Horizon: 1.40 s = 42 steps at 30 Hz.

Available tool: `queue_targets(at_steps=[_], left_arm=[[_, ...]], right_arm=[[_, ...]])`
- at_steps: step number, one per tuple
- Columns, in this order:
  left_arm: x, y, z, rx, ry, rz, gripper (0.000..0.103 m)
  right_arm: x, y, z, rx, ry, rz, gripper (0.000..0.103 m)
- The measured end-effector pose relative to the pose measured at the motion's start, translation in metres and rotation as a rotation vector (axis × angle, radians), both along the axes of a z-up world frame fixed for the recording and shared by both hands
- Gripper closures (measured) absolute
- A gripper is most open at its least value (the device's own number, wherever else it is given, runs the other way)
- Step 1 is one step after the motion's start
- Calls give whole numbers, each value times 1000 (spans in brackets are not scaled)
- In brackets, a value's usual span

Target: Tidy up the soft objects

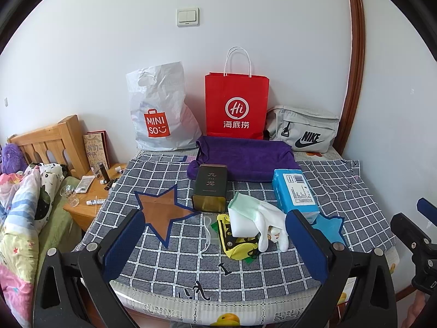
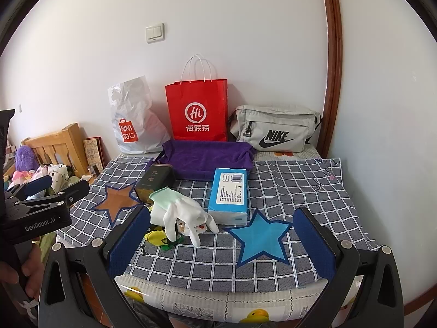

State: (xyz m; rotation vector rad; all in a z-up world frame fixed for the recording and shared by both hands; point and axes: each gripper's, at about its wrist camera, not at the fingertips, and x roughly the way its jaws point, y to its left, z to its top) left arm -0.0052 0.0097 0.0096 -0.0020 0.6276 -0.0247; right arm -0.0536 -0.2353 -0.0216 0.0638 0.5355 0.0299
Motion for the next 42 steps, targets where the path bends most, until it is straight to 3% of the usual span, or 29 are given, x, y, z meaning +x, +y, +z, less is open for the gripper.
queue_targets(at_steps=[31,42], left_arm=[[1,6,12,-11,-4,-11,0],[30,0,-18,-13,48,-14,0]], right_arm=[[-3,0,1,2,-14,2,0],[18,-10,-26,31,13,16,0]])
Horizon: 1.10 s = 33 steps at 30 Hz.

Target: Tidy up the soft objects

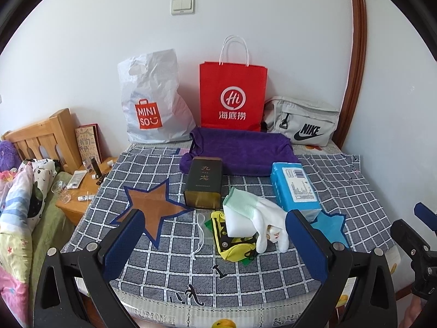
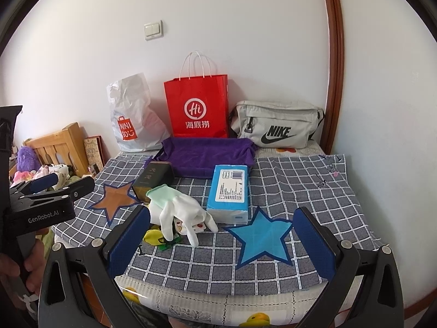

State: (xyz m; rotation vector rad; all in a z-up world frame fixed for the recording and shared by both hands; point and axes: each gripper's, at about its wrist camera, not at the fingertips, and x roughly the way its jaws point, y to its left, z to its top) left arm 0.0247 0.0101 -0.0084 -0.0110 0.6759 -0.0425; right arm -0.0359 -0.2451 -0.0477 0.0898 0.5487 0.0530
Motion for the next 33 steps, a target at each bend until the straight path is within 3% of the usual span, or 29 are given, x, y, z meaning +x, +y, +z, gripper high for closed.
queue_targets(at_steps=[9,19,33], left_arm=[[38,23,-54,-35,108,38,2],[70,46,-110,-50,202,72,2],[90,66,-146,-93,256,77,2]], right_arm=[[46,12,-44,10,36,80,0],[110,50,-85,20,101,249,1],[185,85,-121,43,205,361,1]])
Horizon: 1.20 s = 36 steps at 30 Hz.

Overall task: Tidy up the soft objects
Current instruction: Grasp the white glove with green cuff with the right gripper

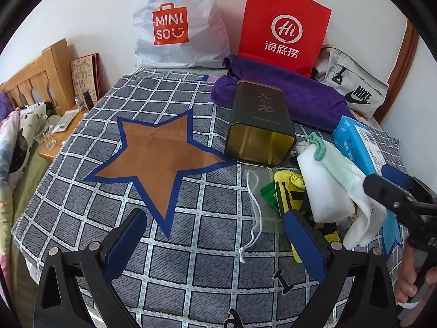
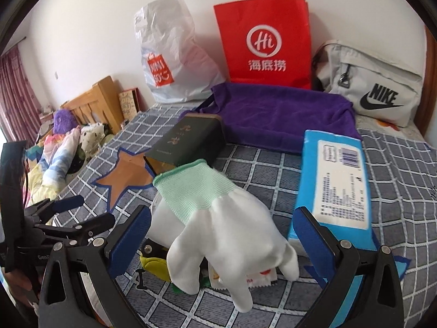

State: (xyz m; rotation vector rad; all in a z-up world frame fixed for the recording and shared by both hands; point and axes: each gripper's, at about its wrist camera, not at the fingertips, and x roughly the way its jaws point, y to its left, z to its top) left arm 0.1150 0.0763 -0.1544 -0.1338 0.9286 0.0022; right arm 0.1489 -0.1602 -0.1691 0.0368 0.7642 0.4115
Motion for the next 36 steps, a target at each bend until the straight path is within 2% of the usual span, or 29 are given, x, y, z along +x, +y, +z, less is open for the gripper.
queue_targets(at_steps=[5,11,13,14,16,18,29,36], left_arm=[[4,4,-5,-31,1,-14,2],[7,8,-10,-58,7,-20,2],[9,10,-11,-61,12,-17,2],[9,11,-12,-63,13,-16,2],[10,13,-13,-72,17,-12,2],[11,14,-14,-73,20,-10,2],[9,16,-15,-54,36,13,2],[0,7,0,-69,2,-4,2]], right_arm=[[13,5,-14,11,49,27,3],[23,7,-27,24,99,71,26],[21,6,-26,55,99,94,48],[20,6,-24,58,96,101,54],[17,8,-21,43,84,108,75],[12,8,-16,25,66,106,87],[-22,-12,20,69,-45,66,87],[-52,-49,18,32,-37,-18,87]])
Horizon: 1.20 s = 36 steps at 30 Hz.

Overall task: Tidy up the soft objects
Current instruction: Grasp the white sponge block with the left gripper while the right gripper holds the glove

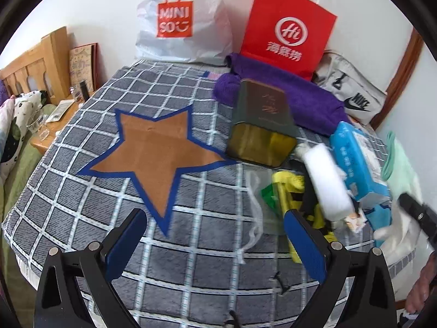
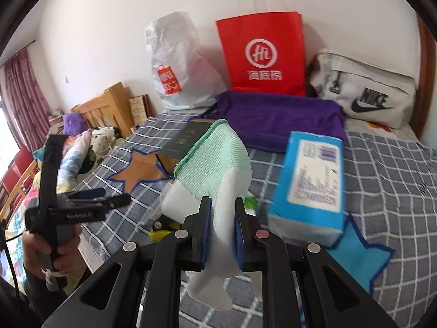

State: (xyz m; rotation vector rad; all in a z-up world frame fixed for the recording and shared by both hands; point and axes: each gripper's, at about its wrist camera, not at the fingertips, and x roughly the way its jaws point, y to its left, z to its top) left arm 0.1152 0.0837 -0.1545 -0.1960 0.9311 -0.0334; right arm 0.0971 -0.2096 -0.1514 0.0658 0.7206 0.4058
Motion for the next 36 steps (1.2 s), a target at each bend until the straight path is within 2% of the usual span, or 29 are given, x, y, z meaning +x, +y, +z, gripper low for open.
queue_targets(at_steps=[4,13,18,22,26,28,30,32,34,36], left_arm=[[-3,-25,9,10,-23,-62,2],[-3,-97,30,139,-91,-192,1],[10,-132,23,237,-76,-212,1],[23,-142,8,265,-31,-190,1],[29,-142,-1,291,-24,-148,1],[29,-136,0,275,-37,-128,13],[29,-132,1,251,-27,-135,41],[29,-126,3,206,-11,-150,54],[25,-117,6,144,4,-162,54],[22,-113,10,120,-3,-162,54]], right_arm=[[-14,-23,-12,-28,14,-54,87],[-32,-57,-52,-76,75,-109,86],[-29,-60,-76,-82,116,-117,86],[-25,-57,-92,-81,138,-121,86],[-26,-59,-96,-64,122,-124,85],[-25,-61,-97,-44,125,-126,85],[-24,-63,-97,-31,129,-126,86],[-23,-63,-96,-30,135,-123,86],[-22,-62,-93,-33,136,-117,86],[-22,-60,-88,-34,130,-113,86]])
